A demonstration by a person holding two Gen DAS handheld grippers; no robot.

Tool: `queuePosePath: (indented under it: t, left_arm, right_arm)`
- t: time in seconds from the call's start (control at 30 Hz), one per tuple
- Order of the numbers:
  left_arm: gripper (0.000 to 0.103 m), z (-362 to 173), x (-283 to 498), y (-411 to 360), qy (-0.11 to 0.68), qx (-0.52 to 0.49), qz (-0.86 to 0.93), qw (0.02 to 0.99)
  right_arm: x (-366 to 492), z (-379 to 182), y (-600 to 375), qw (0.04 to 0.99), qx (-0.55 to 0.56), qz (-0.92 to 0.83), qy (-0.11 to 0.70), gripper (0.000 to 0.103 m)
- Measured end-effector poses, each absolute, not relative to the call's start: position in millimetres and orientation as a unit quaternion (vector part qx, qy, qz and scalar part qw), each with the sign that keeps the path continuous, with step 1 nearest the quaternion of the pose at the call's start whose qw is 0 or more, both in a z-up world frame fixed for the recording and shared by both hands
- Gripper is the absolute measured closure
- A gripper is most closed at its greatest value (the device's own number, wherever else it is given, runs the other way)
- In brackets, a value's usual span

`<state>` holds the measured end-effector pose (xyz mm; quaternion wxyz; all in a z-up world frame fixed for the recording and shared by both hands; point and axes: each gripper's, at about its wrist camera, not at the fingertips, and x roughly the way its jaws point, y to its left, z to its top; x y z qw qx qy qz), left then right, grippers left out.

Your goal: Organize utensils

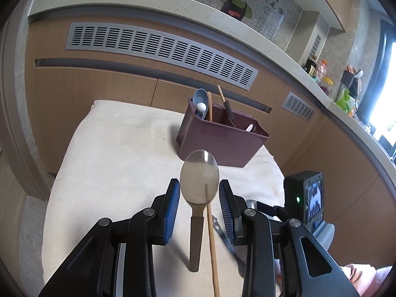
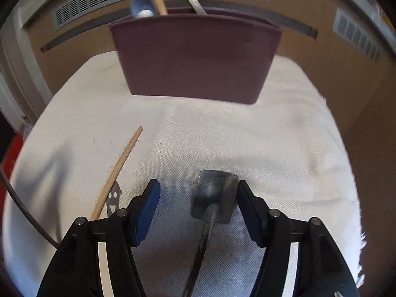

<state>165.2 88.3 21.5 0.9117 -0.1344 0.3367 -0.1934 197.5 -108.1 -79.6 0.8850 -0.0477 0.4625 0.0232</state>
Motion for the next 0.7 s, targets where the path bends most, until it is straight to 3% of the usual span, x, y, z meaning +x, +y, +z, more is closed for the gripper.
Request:
queuePosePath:
  t: [0.03,0.07,0.33,0.7]
  left_arm:
    - [0.069,21,165,88,0.338,-0.134,-0.193,0.912]
    - [0.069,20,164,87,0.339,-0.131,-0.192,0.912]
    - [0.070,20,162,74,0.350,-0.109,-0.180,0.913]
    - [0.069,-22,243,58,0.517,-0.077,-0.109,0.845]
  right_arm:
    - [195,-79,-107,0.887,-0.056,0.039,0.457,0.057]
    - [191,-78,-105,0.887,-0.068,0.055,0.453,0.075]
    - [175,-61,-140,0.889,-0.028,0.105,0.444,0.075]
    - [159,-35,-167,0.904,0.011,0.127,0.408,0.074]
